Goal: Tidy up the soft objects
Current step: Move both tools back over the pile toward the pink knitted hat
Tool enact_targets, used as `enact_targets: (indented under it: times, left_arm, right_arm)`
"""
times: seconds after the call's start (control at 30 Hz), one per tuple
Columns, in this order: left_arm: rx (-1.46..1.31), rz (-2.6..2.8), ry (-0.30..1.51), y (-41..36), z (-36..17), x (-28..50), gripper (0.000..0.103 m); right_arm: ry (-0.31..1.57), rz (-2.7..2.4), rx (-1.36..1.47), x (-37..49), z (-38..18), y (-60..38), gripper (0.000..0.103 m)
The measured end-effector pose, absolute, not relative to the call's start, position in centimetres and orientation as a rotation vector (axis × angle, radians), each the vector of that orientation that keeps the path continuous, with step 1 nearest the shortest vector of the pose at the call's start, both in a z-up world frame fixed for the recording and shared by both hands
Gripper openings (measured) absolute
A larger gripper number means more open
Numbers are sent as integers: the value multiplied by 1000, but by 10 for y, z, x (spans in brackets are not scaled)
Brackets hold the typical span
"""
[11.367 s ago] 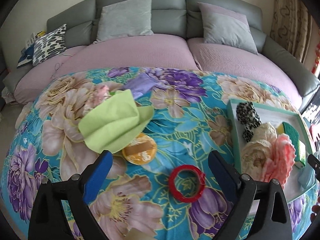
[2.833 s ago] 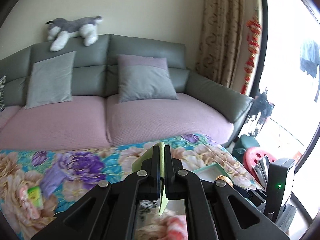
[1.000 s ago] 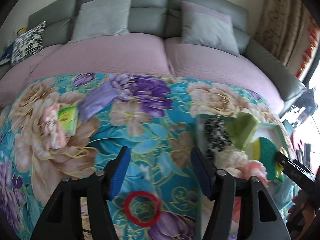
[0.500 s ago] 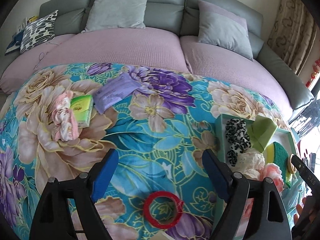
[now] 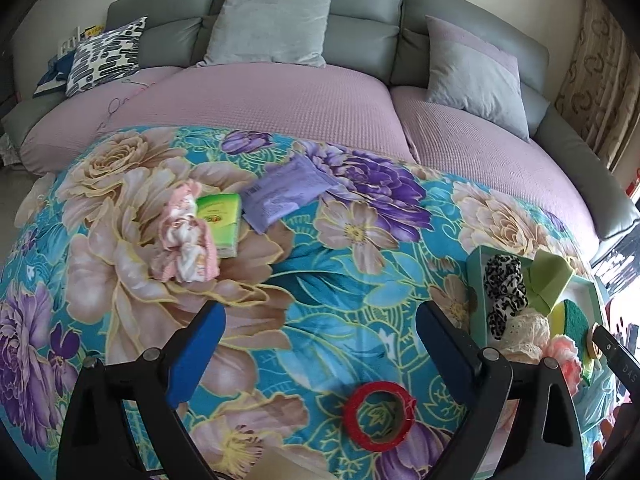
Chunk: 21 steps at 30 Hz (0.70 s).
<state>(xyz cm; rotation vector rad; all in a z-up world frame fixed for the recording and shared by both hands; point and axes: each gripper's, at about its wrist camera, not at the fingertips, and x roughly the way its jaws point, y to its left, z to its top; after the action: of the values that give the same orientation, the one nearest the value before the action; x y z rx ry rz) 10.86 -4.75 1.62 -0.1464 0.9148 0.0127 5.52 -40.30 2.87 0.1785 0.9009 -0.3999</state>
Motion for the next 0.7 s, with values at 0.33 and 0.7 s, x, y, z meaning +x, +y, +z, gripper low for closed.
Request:
enact_targets:
  times: [0.33,0.7]
  left_arm:
    - [-118,121,916,-16,14,107,96]
    - [-195,210,888,20,19,101,96]
  right_arm:
    - [852,-314,85,63,50,-355,103]
    - [792,-162,35,69,68,-304,103]
